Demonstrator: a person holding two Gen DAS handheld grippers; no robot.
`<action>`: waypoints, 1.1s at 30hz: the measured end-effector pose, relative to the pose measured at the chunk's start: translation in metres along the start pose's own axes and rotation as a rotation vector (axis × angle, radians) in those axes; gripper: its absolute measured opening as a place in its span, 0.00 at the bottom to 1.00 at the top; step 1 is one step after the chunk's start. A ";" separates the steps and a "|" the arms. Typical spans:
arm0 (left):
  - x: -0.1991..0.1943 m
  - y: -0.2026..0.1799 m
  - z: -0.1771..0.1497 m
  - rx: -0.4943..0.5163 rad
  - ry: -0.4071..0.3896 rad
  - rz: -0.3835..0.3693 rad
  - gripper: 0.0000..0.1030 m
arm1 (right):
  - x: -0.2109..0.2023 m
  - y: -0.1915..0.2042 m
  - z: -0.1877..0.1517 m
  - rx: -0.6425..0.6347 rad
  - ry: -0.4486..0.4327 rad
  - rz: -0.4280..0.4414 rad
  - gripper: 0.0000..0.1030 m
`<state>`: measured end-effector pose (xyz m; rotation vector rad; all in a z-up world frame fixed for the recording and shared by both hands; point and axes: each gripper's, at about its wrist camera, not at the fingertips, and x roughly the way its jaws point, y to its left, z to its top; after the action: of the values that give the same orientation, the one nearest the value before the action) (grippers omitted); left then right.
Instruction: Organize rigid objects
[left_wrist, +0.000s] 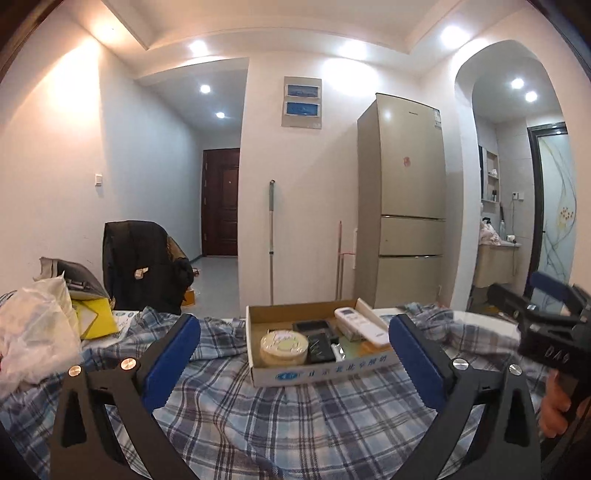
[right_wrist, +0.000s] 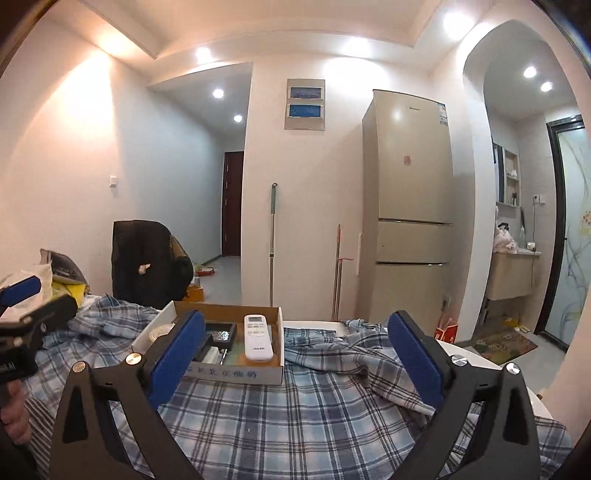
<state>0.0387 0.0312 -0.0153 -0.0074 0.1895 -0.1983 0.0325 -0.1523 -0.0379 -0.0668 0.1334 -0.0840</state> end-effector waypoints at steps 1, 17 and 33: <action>0.002 0.000 -0.002 0.000 0.013 -0.006 1.00 | 0.000 0.000 -0.003 -0.007 0.001 0.010 0.96; -0.012 -0.001 -0.002 0.005 -0.044 -0.001 1.00 | 0.001 -0.006 -0.015 0.013 0.023 0.007 1.00; -0.008 0.002 -0.004 -0.006 -0.038 0.006 1.00 | 0.008 -0.008 -0.016 0.023 0.069 -0.001 1.00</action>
<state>0.0309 0.0346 -0.0174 -0.0170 0.1520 -0.1913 0.0372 -0.1618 -0.0539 -0.0411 0.2009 -0.0891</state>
